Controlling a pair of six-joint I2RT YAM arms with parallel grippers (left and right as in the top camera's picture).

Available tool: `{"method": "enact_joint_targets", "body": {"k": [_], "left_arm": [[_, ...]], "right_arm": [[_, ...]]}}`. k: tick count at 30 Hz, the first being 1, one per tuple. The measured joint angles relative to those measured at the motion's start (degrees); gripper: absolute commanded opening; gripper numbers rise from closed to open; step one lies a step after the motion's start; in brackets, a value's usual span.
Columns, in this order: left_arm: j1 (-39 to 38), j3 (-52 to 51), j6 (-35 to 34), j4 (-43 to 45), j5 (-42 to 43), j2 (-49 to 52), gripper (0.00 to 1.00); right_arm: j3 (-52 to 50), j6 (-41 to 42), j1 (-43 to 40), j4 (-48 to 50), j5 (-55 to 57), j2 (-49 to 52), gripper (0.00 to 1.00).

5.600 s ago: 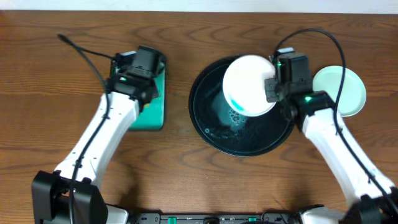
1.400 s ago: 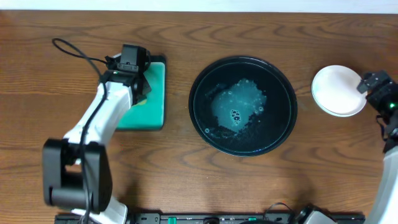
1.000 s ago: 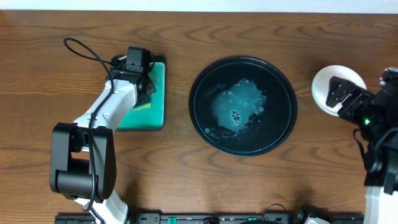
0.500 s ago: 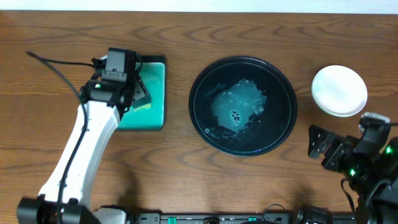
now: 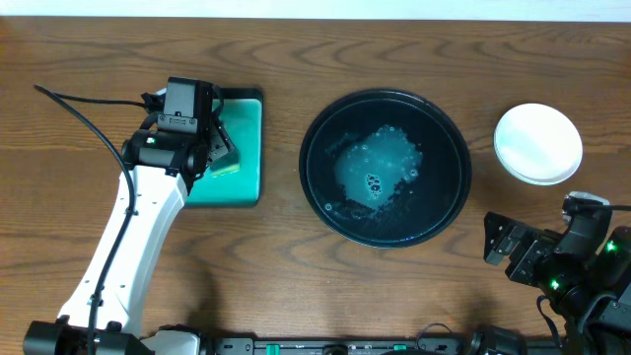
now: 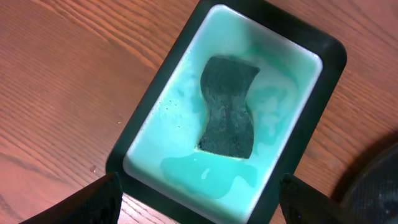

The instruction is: Clean dirty plates on tray and stack at the side

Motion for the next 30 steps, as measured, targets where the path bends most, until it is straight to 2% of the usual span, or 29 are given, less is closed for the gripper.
{"method": "enact_joint_targets", "body": {"k": [8,12,19,24,30], "left_arm": [[0.0,0.0,0.0,0.0,0.0,0.0,0.81],[0.0,0.0,0.0,0.0,0.0,0.0,0.81],[0.0,0.0,0.0,0.0,0.0,0.0,0.82],[0.0,0.0,0.0,-0.1,0.0,0.0,0.82],[0.0,0.0,0.0,0.0,0.0,0.0,0.82]], "right_arm": [[0.0,-0.6,0.4,-0.6,1.2,0.0,0.99],[-0.1,0.0,4.0,1.5,1.5,-1.7,0.99],[-5.0,0.5,9.8,12.8,2.2,-11.8,0.99],[-15.1,0.5,14.0,22.4,3.5,-21.0,0.99],[-29.6,0.6,17.0,39.3,4.2,-28.8,0.99]]}}
